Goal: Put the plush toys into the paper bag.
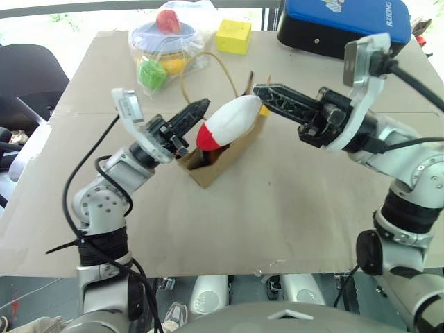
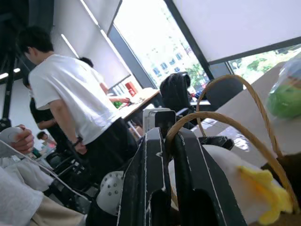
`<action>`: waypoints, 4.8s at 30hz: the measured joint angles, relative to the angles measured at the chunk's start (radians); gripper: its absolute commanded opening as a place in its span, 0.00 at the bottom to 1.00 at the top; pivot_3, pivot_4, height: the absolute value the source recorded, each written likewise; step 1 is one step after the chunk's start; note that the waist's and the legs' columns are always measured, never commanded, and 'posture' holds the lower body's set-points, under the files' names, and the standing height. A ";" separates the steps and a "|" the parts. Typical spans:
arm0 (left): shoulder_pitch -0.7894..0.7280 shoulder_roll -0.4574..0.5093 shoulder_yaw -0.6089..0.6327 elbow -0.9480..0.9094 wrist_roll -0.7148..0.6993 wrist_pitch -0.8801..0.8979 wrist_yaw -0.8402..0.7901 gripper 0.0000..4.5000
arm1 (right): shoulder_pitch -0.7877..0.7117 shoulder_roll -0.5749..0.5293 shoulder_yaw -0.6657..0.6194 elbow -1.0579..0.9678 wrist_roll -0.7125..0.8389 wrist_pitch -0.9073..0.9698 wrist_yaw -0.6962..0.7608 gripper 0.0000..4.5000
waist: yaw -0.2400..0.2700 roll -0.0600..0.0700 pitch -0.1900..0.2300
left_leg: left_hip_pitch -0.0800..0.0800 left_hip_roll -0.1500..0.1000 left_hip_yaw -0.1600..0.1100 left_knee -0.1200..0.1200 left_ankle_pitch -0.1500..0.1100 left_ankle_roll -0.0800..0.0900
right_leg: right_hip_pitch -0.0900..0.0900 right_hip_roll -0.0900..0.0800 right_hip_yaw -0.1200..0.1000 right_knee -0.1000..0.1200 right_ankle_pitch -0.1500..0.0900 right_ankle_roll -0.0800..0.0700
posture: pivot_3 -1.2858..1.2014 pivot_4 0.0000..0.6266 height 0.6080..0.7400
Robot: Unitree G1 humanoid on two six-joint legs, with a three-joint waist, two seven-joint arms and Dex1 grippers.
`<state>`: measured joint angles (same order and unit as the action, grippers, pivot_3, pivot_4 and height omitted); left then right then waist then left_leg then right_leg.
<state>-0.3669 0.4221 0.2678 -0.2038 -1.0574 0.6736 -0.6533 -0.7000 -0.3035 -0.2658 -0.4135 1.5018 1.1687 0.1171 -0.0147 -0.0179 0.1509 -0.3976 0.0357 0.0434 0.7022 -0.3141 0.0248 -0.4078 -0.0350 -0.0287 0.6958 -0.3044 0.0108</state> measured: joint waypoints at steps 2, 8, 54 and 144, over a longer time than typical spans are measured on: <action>-0.002 -0.014 -0.003 0.001 0.004 -0.004 -0.001 0.00 | 0.014 -0.028 0.020 0.000 -0.002 -0.009 -0.013 0.02 | 0.000 0.000 0.000 | 0.000 0.000 0.000 0.000 0.000 0.000 | 0.000 0.000 0.000 0.000 0.000 0.000 | 0.52 0.24 0.92; -0.021 -0.020 0.007 0.029 -0.002 -0.004 0.003 0.00 | 0.033 -0.092 0.054 0.000 0.018 -0.060 -0.014 0.02 | 0.000 0.000 0.000 | 0.000 0.001 0.001 0.000 0.000 0.000 | 0.000 0.000 0.001 0.000 0.000 0.000 | 0.52 0.24 0.92; -0.585 0.071 -0.351 0.858 0.634 -0.449 -0.454 0.08 | 0.167 -0.350 0.217 -0.121 -0.140 -0.305 -0.008 0.14 | 0.005 -0.002 0.001 | -0.004 0.001 0.004 0.001 0.000 0.000 | -0.003 0.001 0.002 -0.002 0.000 0.000 | 0.52 0.24 0.92; -0.382 0.014 -0.351 0.628 0.630 -0.728 -0.819 0.02 | 0.937 -0.550 -0.219 -0.487 -0.567 -0.460 0.523 1.00 | 0.034 -0.002 0.001 | 0.000 -0.001 0.002 0.003 -0.002 0.003 | 0.003 0.006 0.000 -0.002 0.001 0.002 | 0.52 0.24 0.92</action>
<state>-0.7489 0.4359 -0.0830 0.4243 -0.4272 -0.0541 -1.4725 0.2369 -0.8540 -0.4851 -0.9000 0.9346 0.7091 0.6402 0.0188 -0.0202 0.1520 -0.3974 0.0343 0.0457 0.7054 -0.3157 0.0278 -0.4046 -0.0291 -0.0291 0.6938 -0.3035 0.0129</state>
